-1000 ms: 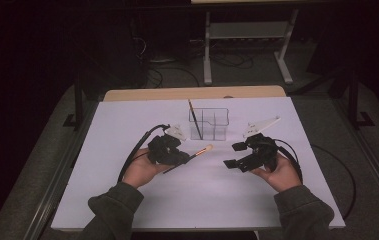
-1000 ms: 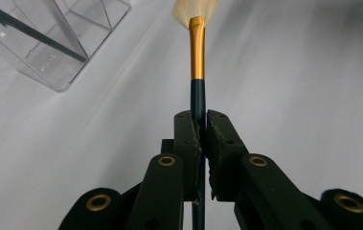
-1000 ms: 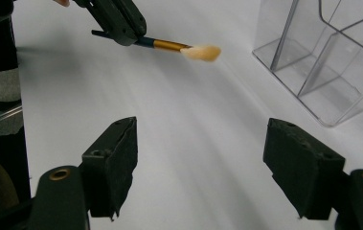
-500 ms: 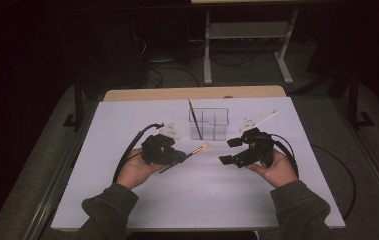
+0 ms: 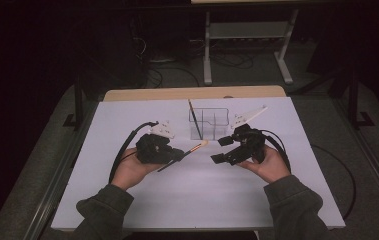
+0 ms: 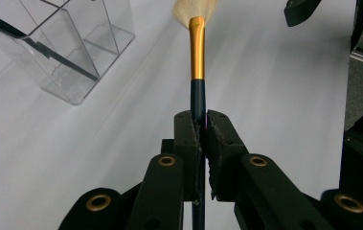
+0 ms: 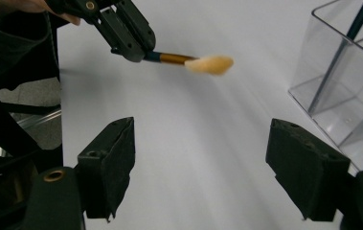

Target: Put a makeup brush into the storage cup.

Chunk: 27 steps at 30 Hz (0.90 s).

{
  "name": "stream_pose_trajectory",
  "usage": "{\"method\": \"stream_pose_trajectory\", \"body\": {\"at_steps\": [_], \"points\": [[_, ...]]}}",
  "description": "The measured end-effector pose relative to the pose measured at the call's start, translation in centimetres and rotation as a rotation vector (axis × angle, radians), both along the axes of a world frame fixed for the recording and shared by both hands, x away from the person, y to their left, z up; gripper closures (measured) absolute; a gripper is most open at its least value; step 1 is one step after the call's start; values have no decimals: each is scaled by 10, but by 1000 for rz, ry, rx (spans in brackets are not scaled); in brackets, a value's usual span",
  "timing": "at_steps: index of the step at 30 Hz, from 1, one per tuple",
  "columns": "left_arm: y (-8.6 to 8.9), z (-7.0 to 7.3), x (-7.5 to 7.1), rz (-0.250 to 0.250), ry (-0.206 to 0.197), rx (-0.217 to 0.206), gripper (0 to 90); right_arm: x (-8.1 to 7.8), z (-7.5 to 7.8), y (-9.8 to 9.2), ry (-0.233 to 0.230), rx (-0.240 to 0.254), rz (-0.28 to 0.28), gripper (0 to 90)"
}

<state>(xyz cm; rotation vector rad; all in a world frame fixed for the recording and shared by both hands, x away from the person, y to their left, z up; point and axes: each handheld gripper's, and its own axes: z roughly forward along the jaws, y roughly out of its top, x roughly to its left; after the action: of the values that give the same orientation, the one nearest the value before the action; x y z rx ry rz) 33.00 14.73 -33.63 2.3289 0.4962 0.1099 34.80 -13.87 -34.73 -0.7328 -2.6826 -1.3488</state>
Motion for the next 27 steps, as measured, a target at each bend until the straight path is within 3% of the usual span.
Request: {"method": "stream_pose_trajectory", "body": {"at_steps": [6, 16, 22, 27], "points": [[1, 1, -5, -32, -8, -29, 836, 5, 1, 6, 18, 13, 22, 261], [2, -2, -10, -70, -13, -41, 836, 5, -1, 20, 30, 10, 78, 287], [4, -3, -15, -121, -39, -52, 836, 3, 1, 29, 32, 25, 127, 322], [6, -4, -17, -137, -38, -60, 836, 2, 3, 35, 49, 37, 173, 381]]}}
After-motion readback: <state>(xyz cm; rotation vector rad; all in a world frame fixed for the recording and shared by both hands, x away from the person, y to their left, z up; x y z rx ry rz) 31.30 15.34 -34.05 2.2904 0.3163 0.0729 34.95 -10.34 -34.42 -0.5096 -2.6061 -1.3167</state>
